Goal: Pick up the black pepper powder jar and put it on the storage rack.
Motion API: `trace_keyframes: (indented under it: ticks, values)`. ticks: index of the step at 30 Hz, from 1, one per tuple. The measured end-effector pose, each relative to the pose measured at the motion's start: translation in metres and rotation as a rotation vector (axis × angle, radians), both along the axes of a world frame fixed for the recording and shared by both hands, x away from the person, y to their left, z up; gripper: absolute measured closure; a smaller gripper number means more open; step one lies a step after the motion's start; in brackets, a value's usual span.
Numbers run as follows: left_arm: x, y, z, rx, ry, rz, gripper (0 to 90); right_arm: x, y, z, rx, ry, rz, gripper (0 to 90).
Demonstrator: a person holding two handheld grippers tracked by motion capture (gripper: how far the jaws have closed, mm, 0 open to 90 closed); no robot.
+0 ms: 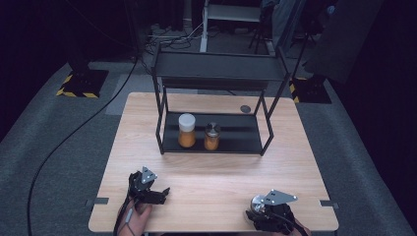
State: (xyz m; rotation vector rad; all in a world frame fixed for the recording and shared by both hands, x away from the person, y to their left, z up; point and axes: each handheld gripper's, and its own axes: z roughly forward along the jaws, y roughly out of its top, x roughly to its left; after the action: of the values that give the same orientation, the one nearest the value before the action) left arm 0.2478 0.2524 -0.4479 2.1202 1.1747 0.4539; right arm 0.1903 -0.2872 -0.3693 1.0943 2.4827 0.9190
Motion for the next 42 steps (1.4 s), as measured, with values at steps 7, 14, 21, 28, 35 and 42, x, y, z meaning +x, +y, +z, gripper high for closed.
trace_keyframes:
  ticks: [7,14,21,28,35,42]
  values:
    - [0.001,-0.002,0.0,-0.002,-0.002,0.017,1.8,0.011,-0.004,0.014,0.018,-0.007,-0.003,31.1]
    - [0.001,-0.003,0.0,-0.002,0.001,0.025,1.8,0.023,-0.006,0.029,0.017,-0.017,-0.003,31.1]
    - [0.001,-0.003,0.0,-0.002,0.001,0.025,1.8,0.039,-0.01,0.042,0.029,-0.023,-0.008,31.1]
    - [0.001,-0.002,0.0,-0.002,-0.002,0.02,1.8,0.057,-0.01,0.051,0.031,-0.023,-0.005,31.1]
    - [0.001,0.0,-0.001,-0.002,-0.003,0.014,1.8,0.074,-0.004,0.057,0.027,-0.029,0.003,31.1]
    - [0.001,-0.001,-0.001,-0.004,-0.003,0.016,1.8,0.096,0.003,0.063,0.013,-0.024,0.013,31.1]
